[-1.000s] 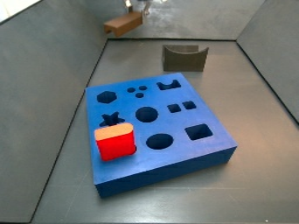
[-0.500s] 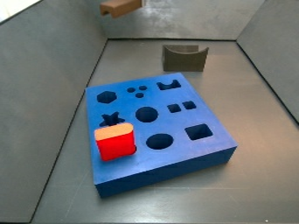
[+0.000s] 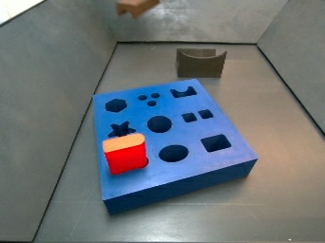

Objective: Pick up the arch object. Move up. Place the arch object on the fixture. Regrasp the arch object. Rotate the arch object. Move to above the board. Insert the arch object.
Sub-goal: Place the arch object on the fixture.

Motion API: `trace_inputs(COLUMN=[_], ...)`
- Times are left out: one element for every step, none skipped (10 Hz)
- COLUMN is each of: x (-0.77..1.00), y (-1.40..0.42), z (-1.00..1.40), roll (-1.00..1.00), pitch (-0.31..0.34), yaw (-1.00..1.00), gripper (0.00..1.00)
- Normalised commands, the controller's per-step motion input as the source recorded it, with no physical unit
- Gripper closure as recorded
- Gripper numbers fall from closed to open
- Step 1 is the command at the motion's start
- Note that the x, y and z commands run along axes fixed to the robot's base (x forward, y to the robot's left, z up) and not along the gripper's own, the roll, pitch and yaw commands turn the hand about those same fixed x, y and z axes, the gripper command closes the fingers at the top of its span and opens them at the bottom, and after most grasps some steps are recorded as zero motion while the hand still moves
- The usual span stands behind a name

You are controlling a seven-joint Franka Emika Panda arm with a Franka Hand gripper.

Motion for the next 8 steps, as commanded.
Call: trace_inputs(x=[1.0, 1.0, 1.0, 1.0, 1.0, 1.0, 1.0, 1.0], y=[-0.72, -0.67, -0.56, -0.52, -0.44, -0.38, -0.32, -0.26], z=[-0.22, -0.21, -0.19, -0.18, -0.16, -0.14, -0.13, -0.11], roll=[0.15, 0.16, 0.21, 0.23, 0.2, 0.17, 0.16, 0.13], pitch=[-0.05, -0.057, -0.083, -0.095, -0.093, -0.08, -0.067, -0.046], yaw=[1.0, 1.0, 1.0, 0.95, 0.62, 0.35, 0.21, 0.11], gripper=[1.0, 1.0, 1.0, 1.0, 1.0, 1.0, 1.0, 1.0])
